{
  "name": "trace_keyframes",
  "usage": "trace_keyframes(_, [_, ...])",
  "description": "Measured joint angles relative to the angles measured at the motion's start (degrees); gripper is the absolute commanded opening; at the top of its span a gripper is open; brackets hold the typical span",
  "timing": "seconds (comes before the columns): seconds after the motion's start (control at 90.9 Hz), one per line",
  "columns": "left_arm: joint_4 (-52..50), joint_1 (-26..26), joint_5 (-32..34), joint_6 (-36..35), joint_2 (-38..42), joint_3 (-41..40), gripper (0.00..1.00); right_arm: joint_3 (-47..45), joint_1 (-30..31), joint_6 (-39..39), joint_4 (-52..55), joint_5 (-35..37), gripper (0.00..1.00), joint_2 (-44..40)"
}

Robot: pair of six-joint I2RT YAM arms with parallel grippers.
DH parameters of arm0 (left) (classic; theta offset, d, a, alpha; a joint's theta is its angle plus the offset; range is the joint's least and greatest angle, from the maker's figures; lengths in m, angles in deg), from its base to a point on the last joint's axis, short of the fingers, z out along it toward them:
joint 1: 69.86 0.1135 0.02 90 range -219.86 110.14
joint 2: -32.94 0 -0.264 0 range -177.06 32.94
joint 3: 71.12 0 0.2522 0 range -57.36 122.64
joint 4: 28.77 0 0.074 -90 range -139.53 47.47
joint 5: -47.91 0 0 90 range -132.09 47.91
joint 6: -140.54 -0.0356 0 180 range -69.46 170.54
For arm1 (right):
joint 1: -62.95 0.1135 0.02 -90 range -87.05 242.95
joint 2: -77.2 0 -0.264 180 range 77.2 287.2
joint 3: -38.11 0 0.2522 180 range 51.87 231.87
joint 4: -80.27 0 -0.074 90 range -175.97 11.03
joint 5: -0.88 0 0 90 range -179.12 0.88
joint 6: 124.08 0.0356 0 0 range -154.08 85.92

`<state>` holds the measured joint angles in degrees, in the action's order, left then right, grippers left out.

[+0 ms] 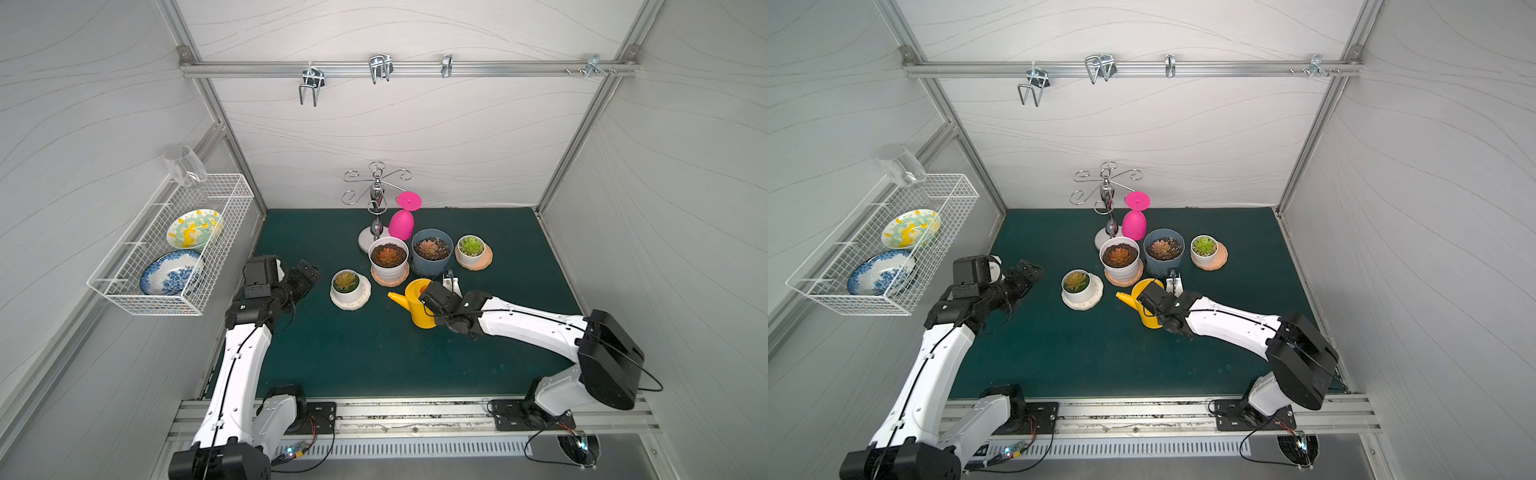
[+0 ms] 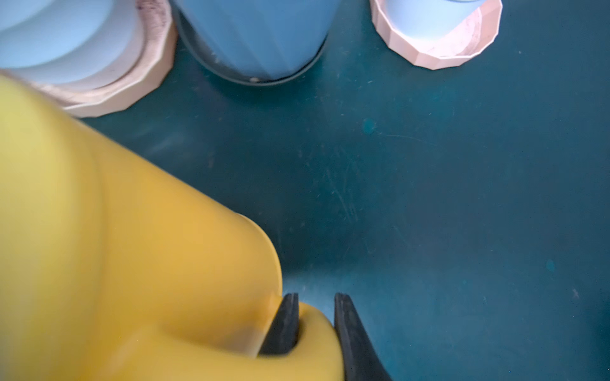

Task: Water the succulent around the soil edge
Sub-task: Place the watering can at the center of the board.

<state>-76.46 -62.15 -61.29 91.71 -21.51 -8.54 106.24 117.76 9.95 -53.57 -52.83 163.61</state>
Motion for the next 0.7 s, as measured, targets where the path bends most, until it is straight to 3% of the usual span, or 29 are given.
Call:
trace_keyframes(0.165, [0.5, 0.0, 0.0, 0.0, -0.6, -0.2, 1.00, 0.2, -1.4, 0.7, -1.3, 0.1, 0.05, 2.4])
trace_keyframes(0.253, [0.9, 0.0, -0.1, 0.0, -0.7, -0.3, 1.00, 0.2, -1.4, 1.1, -1.7, 0.1, 0.15, 2.6])
trace_keyframes(0.418, [1.4, 0.0, -0.1, 0.0, -0.8, -0.5, 1.00, -1.6, -1.0, 2.4, -3.4, -0.1, 0.23, 1.9])
trace_keyframes(0.583, [1.5, 0.0, -0.1, 0.0, -0.8, -0.7, 1.00, -2.6, 2.1, 3.2, -1.8, 0.4, 0.26, 1.6])
trace_keyframes(0.704, [1.5, 0.0, -0.1, 0.0, -0.8, -0.7, 1.00, -2.6, 5.9, 3.7, 0.8, 0.9, 0.33, 1.6])
